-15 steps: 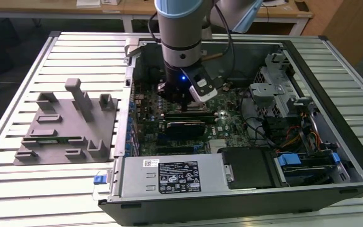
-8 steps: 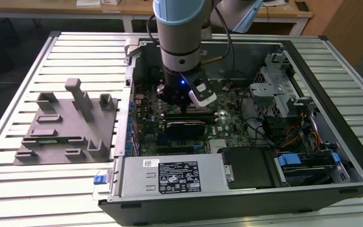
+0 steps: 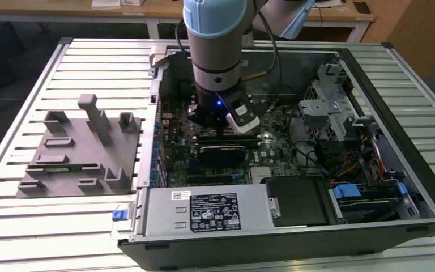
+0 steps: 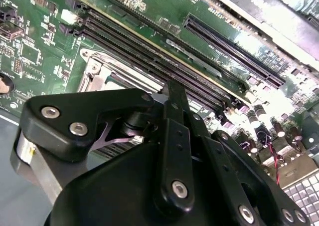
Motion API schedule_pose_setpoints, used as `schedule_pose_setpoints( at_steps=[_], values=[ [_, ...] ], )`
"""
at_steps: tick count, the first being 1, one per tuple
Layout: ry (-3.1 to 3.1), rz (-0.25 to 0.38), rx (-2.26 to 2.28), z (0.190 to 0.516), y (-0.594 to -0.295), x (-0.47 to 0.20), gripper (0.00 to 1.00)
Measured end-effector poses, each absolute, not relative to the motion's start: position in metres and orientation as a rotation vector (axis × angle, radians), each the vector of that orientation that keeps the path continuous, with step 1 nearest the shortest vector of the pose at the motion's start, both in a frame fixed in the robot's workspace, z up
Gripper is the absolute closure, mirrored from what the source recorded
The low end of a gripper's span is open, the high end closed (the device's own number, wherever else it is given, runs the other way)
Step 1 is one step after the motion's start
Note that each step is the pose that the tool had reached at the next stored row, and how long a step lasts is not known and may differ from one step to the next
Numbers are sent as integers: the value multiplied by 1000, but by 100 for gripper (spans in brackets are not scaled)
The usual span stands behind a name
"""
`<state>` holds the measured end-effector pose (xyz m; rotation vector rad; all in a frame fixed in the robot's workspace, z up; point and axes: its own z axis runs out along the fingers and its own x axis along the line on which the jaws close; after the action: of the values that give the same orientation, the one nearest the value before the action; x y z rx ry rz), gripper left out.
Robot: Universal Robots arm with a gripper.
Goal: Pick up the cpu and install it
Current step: 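Install the second cpu locking lever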
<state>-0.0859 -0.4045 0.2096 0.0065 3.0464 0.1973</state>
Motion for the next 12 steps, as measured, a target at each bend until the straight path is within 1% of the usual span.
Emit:
schedule_pose_setpoints(
  at_steps=[6,12],
  values=[
    [3046,203,-2,206,-405,-89,89],
    [3045,244,-32,202,-406,-96,89]
  ],
)
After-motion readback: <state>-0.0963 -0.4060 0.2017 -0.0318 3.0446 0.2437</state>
